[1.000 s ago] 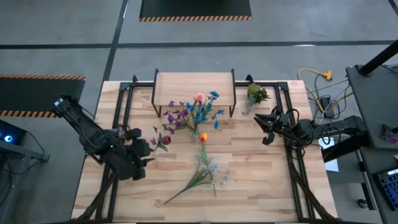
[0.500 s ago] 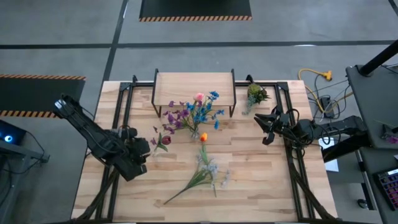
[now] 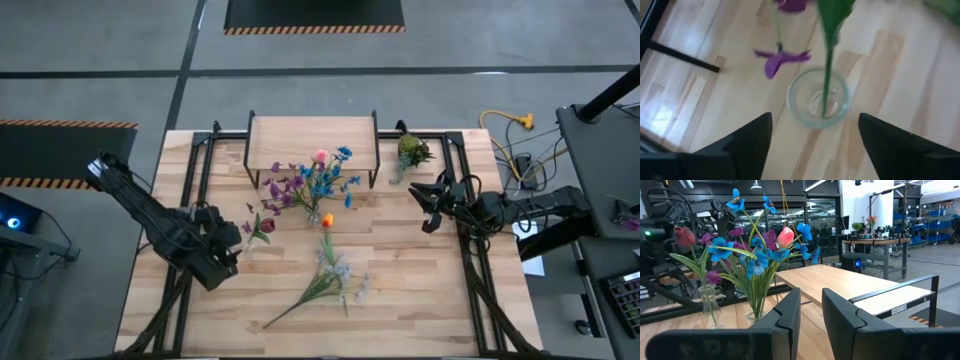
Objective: Pick and place flowers into a vace then onto a shelf
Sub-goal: Adjust the left transparent vase
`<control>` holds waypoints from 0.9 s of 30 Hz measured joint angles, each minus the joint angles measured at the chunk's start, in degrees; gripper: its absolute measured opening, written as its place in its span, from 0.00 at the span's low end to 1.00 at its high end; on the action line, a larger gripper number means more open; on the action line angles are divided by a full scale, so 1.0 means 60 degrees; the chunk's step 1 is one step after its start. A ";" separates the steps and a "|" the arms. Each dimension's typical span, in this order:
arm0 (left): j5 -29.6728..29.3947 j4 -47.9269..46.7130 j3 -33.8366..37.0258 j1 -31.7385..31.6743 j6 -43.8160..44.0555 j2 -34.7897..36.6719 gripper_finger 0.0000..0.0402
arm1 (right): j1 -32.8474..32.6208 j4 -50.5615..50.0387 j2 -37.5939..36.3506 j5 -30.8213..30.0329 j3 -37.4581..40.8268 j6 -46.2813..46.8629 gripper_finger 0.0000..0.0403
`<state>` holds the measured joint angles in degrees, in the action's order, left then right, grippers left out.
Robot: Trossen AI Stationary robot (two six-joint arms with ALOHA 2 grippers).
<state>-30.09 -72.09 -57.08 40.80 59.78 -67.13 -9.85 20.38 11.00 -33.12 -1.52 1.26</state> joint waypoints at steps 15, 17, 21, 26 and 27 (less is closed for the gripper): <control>-0.0596 0.1326 0.1546 -0.0004 0.0127 0.0456 0.72 | 0.0003 0.0014 0.0000 -0.0005 0.0000 0.0000 0.18; -0.0971 0.1564 0.1761 -0.0004 0.0084 0.0567 0.72 | 0.0004 0.0015 0.0000 -0.0007 0.0000 0.0000 0.18; -0.1075 0.2171 0.2142 -0.0004 -0.0101 0.0826 0.72 | 0.0004 0.0011 0.0000 -0.0004 0.0000 0.0000 0.18; -0.1074 0.3337 0.2706 0.0004 -0.0404 0.1191 0.72 | 0.0004 0.0011 0.0000 -0.0007 0.0000 -0.0008 0.18; -0.1068 0.3659 0.2849 0.0004 -0.0576 0.1248 0.71 | 0.0004 0.0011 0.0000 -0.0007 0.0000 -0.0040 0.18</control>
<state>-36.49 -50.14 -39.99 40.82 56.33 -59.65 -9.82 20.45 11.00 -33.17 -1.52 1.02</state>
